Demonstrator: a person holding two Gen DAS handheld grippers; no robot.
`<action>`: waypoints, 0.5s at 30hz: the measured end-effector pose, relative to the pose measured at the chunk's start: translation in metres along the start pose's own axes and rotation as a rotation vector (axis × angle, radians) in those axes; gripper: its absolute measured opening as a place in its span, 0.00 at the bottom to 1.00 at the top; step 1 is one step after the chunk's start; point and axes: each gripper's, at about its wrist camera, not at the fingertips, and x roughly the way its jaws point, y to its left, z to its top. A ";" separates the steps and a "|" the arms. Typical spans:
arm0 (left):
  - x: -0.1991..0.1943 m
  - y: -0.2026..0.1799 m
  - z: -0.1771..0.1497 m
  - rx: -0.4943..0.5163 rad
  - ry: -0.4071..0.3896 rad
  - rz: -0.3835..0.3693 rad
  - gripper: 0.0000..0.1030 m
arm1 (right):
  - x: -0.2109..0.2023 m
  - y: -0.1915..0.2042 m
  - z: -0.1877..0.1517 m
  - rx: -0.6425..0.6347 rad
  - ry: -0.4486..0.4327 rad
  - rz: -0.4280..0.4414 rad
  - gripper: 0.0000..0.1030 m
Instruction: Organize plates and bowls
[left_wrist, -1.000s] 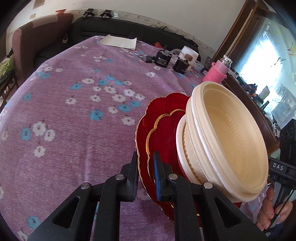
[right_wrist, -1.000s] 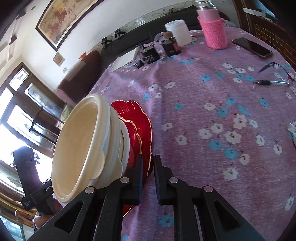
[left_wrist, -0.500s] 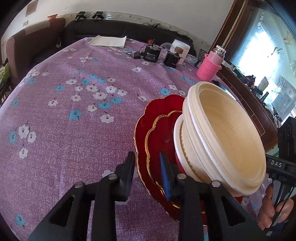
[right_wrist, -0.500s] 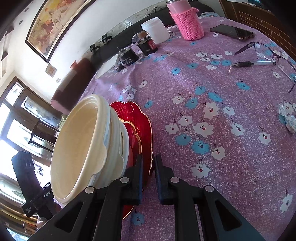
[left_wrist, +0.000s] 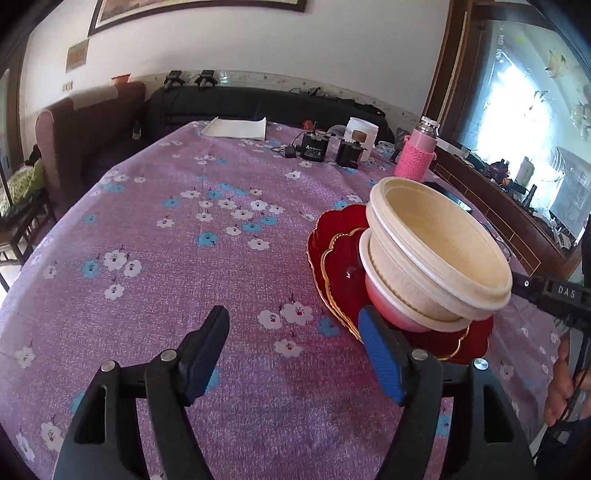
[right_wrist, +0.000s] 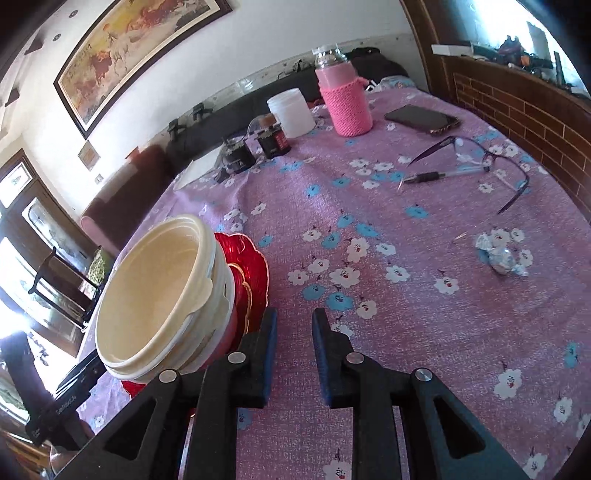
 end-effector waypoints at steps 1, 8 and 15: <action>-0.004 -0.002 -0.003 0.013 -0.016 -0.004 0.73 | -0.005 0.001 -0.001 -0.006 -0.028 -0.015 0.21; -0.019 -0.010 -0.019 0.045 -0.104 0.009 0.87 | -0.023 0.025 -0.024 -0.080 -0.192 -0.087 0.55; -0.030 -0.018 -0.022 0.083 -0.156 0.094 0.98 | -0.029 0.044 -0.057 -0.170 -0.282 -0.096 0.74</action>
